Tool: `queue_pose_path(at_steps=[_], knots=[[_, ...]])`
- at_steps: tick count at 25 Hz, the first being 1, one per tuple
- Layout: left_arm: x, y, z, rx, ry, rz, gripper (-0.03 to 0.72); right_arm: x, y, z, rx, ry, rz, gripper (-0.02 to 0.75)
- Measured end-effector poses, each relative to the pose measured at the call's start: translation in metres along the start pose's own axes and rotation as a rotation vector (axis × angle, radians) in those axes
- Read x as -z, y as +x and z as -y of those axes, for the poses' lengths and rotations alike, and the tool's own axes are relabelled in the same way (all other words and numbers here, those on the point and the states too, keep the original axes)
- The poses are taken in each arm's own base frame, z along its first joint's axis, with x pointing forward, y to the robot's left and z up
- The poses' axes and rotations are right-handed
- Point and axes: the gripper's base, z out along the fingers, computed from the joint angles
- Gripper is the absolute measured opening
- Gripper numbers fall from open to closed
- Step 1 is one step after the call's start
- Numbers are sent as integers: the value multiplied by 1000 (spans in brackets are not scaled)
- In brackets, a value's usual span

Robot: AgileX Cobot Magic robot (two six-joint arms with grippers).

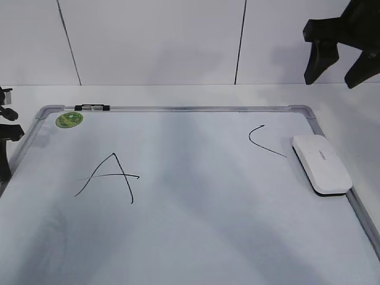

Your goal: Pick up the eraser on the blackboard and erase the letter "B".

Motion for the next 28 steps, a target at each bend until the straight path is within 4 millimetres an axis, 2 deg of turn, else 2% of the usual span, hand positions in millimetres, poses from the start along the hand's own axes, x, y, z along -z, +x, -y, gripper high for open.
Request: queue_pose_path(at_steps=[3, 15, 16, 17, 19, 20, 22, 28], knots=[[-10, -3, -3, 3, -3, -19, 43, 0, 0, 0, -1, -3, 0, 577], [-12, -5, -3, -1, -3, -21, 72, 0, 0, -1, -5, -14, -2, 576], [-12, -5, -3, -2, -6, -21, 114, 0, 0, -1, -6, -14, -2, 576], [-12, -5, -3, -2, -6, -21, 120, 0, 0, -1, -6, -14, -2, 576], [-12, -4, -4, -4, -10, -22, 218, 0, 0, -1, -6, -14, -2, 576], [-12, -5, -4, -5, -12, -24, 243, 0, 0, -1, -6, -14, -2, 576], [-12, -4, -4, -4, -11, -35, 276, 0, 0, -1, -7, -16, -2, 576], [-8, -2, -3, -2, -8, -47, 291, 0, 0, -2, -9, -22, -3, 575]])
